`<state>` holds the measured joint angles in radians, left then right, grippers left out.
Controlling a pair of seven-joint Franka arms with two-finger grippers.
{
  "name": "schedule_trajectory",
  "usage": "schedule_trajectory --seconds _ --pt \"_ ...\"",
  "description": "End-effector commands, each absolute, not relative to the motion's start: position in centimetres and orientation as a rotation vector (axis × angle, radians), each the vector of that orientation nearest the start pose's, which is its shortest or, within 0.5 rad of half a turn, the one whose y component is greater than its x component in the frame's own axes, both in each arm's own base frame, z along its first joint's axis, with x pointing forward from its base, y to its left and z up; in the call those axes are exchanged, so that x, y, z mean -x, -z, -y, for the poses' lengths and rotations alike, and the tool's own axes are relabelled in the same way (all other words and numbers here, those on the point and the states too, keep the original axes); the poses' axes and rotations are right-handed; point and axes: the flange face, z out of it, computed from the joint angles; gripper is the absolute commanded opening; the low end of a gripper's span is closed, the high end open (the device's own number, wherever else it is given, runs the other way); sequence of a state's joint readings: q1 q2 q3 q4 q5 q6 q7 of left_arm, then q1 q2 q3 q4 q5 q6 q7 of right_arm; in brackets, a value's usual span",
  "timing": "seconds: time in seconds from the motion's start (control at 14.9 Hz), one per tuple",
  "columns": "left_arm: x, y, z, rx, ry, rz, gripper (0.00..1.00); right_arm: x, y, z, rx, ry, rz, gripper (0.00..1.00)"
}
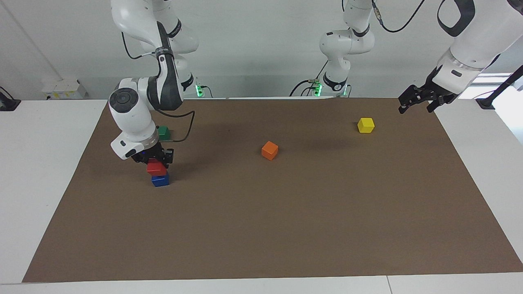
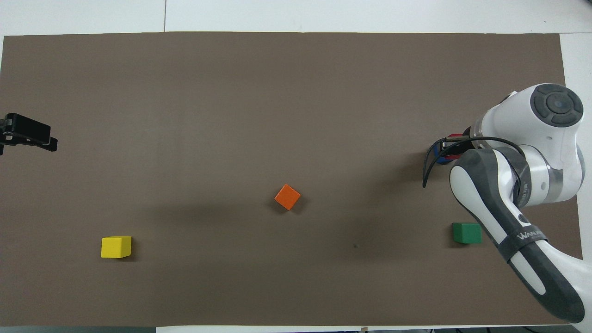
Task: Transfer red block to right arm and stack on blue block
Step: 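Carry the red cube with the right gripper above the blue cube, then lower the red cube onto the blue cube and open the right gripper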
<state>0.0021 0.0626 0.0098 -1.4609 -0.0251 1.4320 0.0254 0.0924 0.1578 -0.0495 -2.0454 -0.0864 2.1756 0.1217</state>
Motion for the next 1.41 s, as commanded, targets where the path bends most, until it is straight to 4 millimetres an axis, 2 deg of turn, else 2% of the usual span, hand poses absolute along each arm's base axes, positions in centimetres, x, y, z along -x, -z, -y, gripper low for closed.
schedule_trajectory --seconds 0.0,0.13,0.4,0.74,1.34 --pt "-54.0 -63.4 -0.4 3.14 -0.181 0.004 1.0 -56.6 -36.2 -1.2 3.236 -0.006 0.011 0.0" --pt "-53.8 -62.9 -0.1 3.14 -0.186 -0.005 1.0 -56.6 -36.1 -0.3 3.237 -0.012 0.023 0.0" --pt "-53.4 -62.6 -0.1 3.14 -0.188 -0.008 1.0 -56.6 -35.9 0.0 3.255 -0.002 0.094 0.0" --pt "-53.5 -62.7 -0.1 3.147 -0.179 -0.004 1.0 -56.9 -35.6 -0.2 3.258 0.039 0.111 0.0" --pt "-53.6 -62.6 1.0 3.137 -0.19 -0.053 1.0 -57.3 -35.0 -0.7 3.257 0.043 0.119 0.0"
